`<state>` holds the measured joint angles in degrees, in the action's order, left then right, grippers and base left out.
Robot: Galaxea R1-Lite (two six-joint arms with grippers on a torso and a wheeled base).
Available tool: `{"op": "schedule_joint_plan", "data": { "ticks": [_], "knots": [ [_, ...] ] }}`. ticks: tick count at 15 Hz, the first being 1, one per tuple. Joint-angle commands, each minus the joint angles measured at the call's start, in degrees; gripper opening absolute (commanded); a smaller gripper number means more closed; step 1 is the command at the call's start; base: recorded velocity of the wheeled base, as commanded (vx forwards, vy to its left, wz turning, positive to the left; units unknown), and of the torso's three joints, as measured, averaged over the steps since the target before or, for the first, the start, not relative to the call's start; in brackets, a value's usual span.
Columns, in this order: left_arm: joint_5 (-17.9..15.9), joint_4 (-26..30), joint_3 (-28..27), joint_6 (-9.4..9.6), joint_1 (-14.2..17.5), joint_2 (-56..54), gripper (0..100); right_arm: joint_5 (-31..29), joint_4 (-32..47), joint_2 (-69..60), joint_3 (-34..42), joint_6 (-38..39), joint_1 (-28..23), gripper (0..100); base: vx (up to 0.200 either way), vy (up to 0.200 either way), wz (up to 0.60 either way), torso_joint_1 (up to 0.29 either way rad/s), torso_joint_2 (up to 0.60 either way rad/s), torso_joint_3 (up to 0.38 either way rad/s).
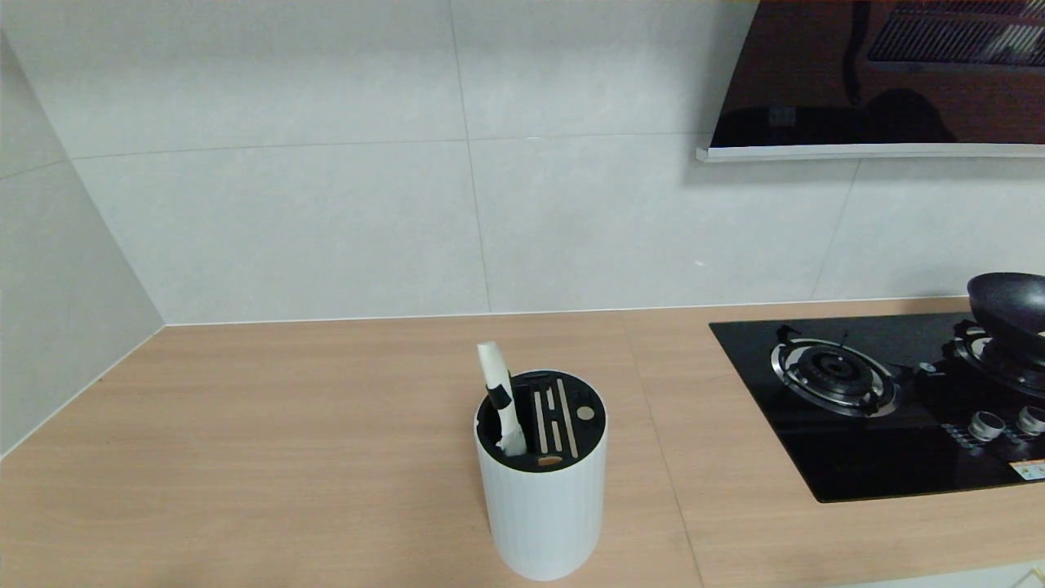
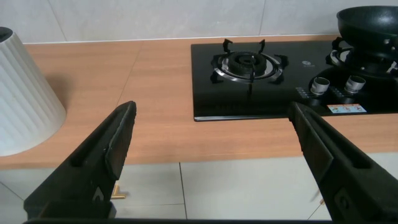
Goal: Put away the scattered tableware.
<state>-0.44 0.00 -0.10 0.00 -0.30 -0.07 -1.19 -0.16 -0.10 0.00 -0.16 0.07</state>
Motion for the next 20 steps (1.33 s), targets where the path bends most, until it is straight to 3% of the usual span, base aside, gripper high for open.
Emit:
{"op": "schedule_joint_plan", "data": {
  "ticks": [1, 20],
  "knots": [
    [0.0, 0.0, 0.01, 0.0, 0.04, 0.07, 100, -0.04, -0.02, 0.1, 0.0, -0.02, 0.01, 100, 0.0, 0.0, 0.0, 0.0, 0.0, 0.0],
    [0.0, -0.09, 0.01, 0.0, 0.04, 0.07, 100, 0.05, -0.02, 0.19, 0.0, -0.02, 0.01, 100, 0.0, 0.0, 0.0, 0.0, 0.0, 0.0]
  ]
}}
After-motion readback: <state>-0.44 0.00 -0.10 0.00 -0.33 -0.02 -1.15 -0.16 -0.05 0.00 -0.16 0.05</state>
